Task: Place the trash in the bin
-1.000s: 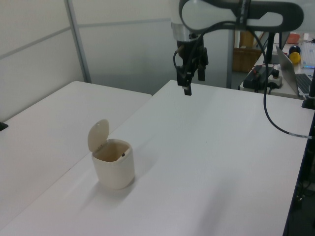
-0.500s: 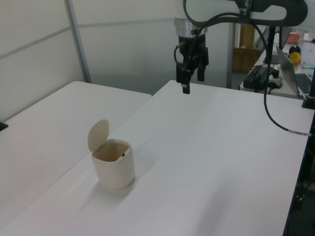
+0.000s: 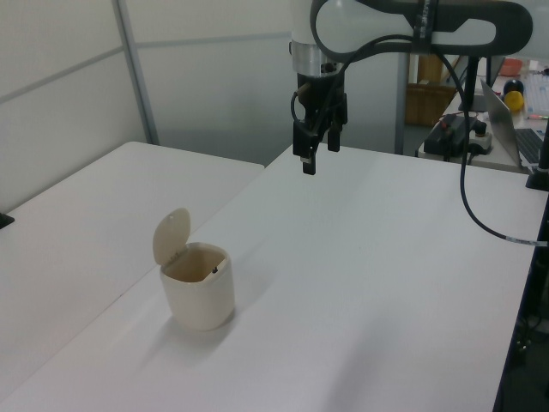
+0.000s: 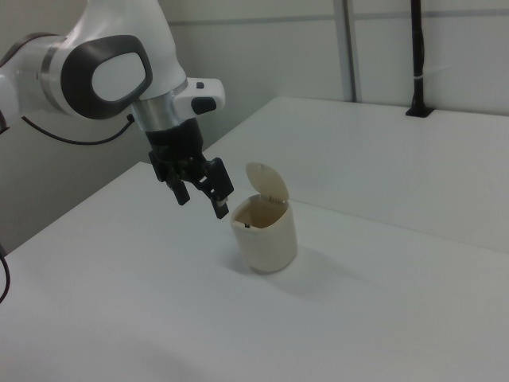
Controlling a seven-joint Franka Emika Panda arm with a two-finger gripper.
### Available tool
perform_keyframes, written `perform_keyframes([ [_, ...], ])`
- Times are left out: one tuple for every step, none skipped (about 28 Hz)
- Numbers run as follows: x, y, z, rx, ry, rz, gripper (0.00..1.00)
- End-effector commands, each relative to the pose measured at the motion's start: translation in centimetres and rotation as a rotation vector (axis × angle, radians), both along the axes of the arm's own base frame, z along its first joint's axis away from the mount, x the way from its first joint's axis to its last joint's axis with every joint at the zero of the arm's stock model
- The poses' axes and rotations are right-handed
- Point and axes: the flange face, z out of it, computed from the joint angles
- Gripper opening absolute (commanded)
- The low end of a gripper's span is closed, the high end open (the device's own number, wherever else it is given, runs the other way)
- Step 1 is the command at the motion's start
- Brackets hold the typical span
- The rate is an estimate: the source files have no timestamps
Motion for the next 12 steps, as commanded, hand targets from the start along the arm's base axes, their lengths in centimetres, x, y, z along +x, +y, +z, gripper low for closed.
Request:
perform_keyframes([
  [-0.3,-0.6,0.0,0.018,-0.019,-0.024,1.00],
  [-0.4,-0.6,0.0,0.019,-0.016,-0.024,1.00],
  [-0.4,-0.5,0.0,0.019,-0.015,-0.024,1.00],
  [-0.5,-0.8,0.1,0.019,-0.015,-0.029,1.00],
  [-0.5,-0.9,0.1,0.019,-0.012,-0.030,1.00],
  [-0.6,-1.1,0.3,0.019,-0.015,-0.033,1.00],
  [-0.6,-1.4,0.2,0.020,-0.010,-0.040,1.00],
  [-0.7,-1.5,0.3,0.020,-0.007,-0.041,1.00],
  [-0.8,-1.6,0.2,0.020,-0.001,-0.043,1.00],
  [-0.8,-1.6,0.2,0.018,0.002,-0.043,1.00],
  [-0.8,-1.8,0.2,0.018,0.002,-0.046,1.00],
  [-0.7,-1.8,0.2,0.018,0.002,-0.048,1.00],
])
